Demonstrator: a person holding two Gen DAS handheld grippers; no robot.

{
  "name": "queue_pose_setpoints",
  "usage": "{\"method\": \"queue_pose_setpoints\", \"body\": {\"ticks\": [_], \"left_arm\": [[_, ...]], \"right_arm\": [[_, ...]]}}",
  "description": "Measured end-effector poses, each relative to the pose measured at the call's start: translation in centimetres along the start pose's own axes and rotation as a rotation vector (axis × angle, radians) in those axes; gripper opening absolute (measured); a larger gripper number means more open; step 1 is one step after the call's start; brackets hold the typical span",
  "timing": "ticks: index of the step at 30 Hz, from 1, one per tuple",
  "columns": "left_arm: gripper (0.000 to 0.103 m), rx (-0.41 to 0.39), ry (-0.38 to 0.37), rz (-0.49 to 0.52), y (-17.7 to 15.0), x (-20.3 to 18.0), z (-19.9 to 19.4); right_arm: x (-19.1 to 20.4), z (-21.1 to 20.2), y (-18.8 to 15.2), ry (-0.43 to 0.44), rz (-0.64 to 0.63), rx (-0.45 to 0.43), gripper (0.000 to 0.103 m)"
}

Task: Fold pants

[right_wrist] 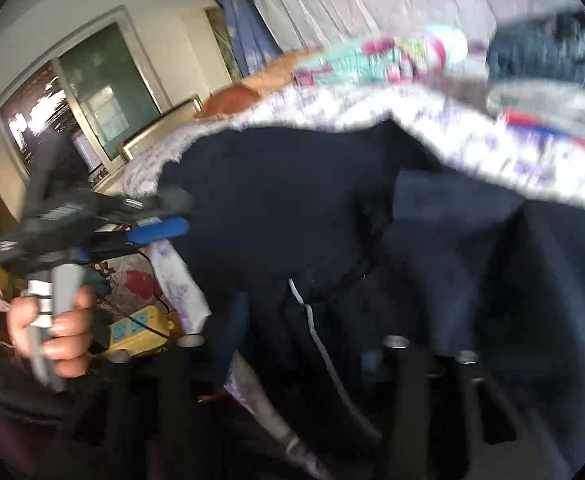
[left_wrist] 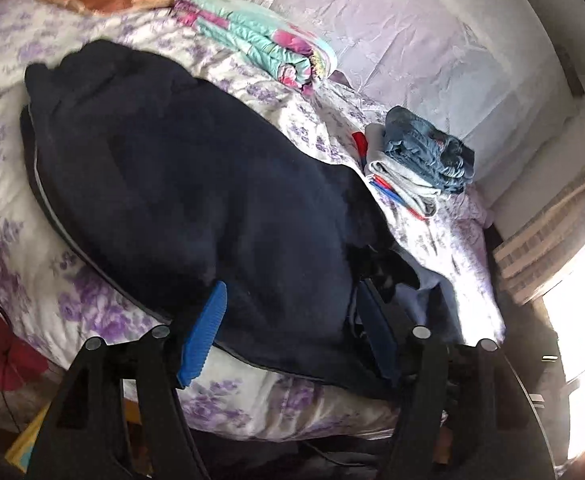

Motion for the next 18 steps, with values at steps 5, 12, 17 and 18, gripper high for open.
{"method": "queue_pose_setpoints", "body": {"ticks": [5, 12, 17, 18], "left_arm": [[0.067, 0.013, -0.009, 0.023, -0.2, -0.5, 1.2], [0.069, 0.008, -0.024, 0.024, -0.5, -0.2, 0.8], [0.069, 0.008, -0.024, 0.028, -0.5, -0.2, 0.6], [0.069, 0.007, -0.024, 0.028, -0.5, -0.2, 0.6]], "right_arm": [[1.9, -2.7, 1.3, -0.201, -0.234, -0.024, 0.058], [0.5, 1.7, -0.5, -0.231, -0.255, 0.137, 0.037], [0.5, 0.6, 0.4, -0.147, -0.199, 0.100, 0.010], [0.4, -0.1, 1.1, -0.131, -0.176, 0.072, 0.010]]}}
Point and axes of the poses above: each gripper's, at about its wrist camera, not at the fingertips, and z roughly the way its jaws point, x to its left, y to its top, the point moved 3 cm from there along z, roughly the way its jaws point, and after that the axes turned 8 degrees about -x, right-handed, at the moved point
